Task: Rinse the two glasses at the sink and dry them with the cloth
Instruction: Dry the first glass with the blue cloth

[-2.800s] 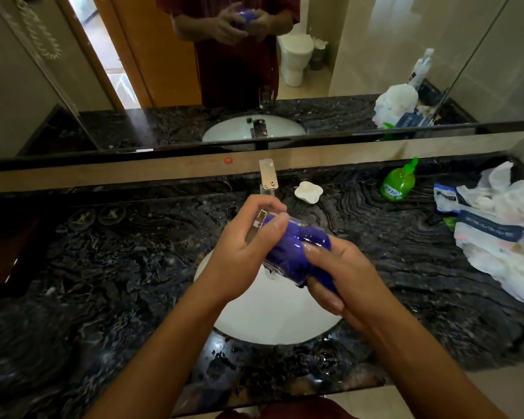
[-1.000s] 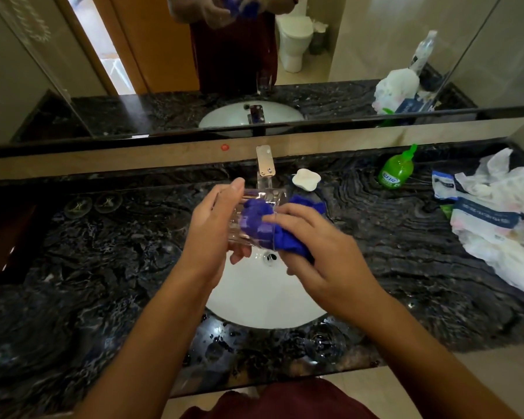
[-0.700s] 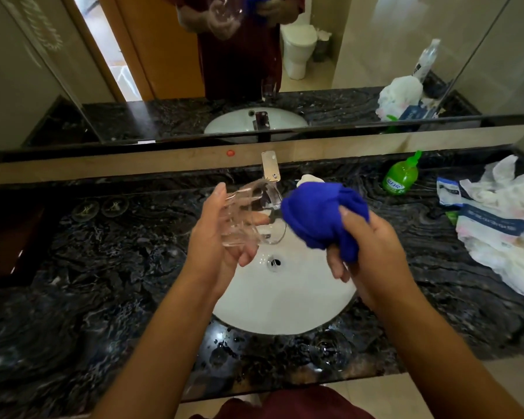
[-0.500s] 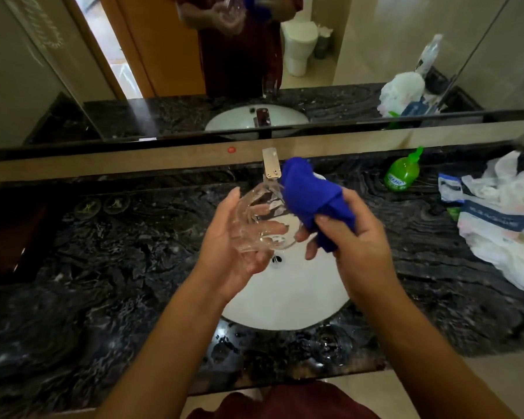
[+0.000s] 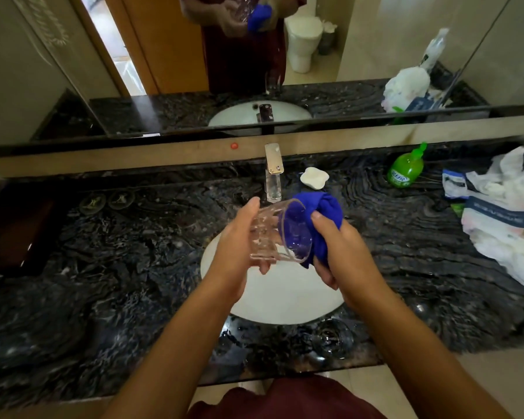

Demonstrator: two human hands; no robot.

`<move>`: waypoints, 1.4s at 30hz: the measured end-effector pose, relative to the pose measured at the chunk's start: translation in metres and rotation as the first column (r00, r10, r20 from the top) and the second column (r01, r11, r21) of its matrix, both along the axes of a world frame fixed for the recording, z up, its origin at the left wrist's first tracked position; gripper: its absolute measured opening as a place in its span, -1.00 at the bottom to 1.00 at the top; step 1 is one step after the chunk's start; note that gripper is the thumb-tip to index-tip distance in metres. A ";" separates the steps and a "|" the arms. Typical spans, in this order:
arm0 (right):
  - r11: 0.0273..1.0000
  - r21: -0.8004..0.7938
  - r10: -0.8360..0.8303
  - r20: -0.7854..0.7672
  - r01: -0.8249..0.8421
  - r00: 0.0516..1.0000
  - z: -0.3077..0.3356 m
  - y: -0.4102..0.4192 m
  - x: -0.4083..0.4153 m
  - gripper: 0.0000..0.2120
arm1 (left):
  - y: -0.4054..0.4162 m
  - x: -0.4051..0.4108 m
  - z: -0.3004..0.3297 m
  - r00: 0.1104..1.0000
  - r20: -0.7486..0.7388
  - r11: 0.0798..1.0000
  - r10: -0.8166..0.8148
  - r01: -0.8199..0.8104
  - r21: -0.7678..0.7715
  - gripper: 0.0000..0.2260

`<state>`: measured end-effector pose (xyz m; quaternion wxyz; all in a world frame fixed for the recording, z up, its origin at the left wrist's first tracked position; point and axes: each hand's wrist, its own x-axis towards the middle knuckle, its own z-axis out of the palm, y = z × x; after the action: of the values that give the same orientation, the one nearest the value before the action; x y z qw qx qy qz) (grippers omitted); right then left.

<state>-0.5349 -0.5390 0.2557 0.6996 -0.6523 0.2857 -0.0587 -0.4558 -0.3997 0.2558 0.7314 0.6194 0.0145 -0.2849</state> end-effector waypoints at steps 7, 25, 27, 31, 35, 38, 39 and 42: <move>0.953 0.295 0.087 -0.073 -0.062 0.993 -0.007 -0.008 -0.007 -0.70 | 0.005 -0.005 -0.011 0.698 0.716 0.990 0.012 -0.107 0.088 -0.81; 0.959 -0.279 0.132 0.269 -0.054 0.954 0.000 0.016 -0.009 -0.88 | -0.008 -0.003 0.002 0.970 0.215 0.958 0.117 -0.053 -0.281 -0.52; 0.947 -0.310 0.168 0.247 -0.086 0.954 -0.001 0.015 -0.013 -0.78 | -0.006 0.000 0.001 0.992 0.107 0.935 0.073 -0.030 -0.354 -0.52; 0.937 -0.336 0.194 0.287 -0.091 0.938 0.004 0.004 -0.019 -0.84 | 0.000 -0.001 -0.005 0.998 0.030 0.926 0.046 -0.031 -0.377 -0.38; 0.915 -0.399 0.093 0.347 0.057 0.933 0.014 0.009 -0.012 -0.91 | -0.003 -0.009 -0.015 0.998 0.057 0.937 -0.033 0.051 -0.344 -0.36; 0.812 -0.580 0.142 0.298 0.061 0.944 0.010 0.016 -0.007 -0.59 | -0.011 -0.017 -0.014 0.997 0.038 0.940 -0.063 0.072 -0.334 -0.46; 0.793 -0.605 0.146 0.301 0.071 0.942 0.009 0.018 -0.007 -0.58 | -0.012 -0.017 -0.013 0.999 0.017 0.937 -0.052 0.054 -0.346 -0.46; 0.748 -0.660 0.178 0.310 0.076 0.934 -0.001 0.021 -0.017 -0.60 | -0.010 -0.008 -0.010 1.000 -0.004 0.939 0.006 -0.007 -0.343 -0.42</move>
<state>-0.5517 -0.5182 0.2544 0.4638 -0.8435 0.0974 -0.2528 -0.4638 -0.4098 0.2455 0.8290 0.4820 -0.0324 -0.2816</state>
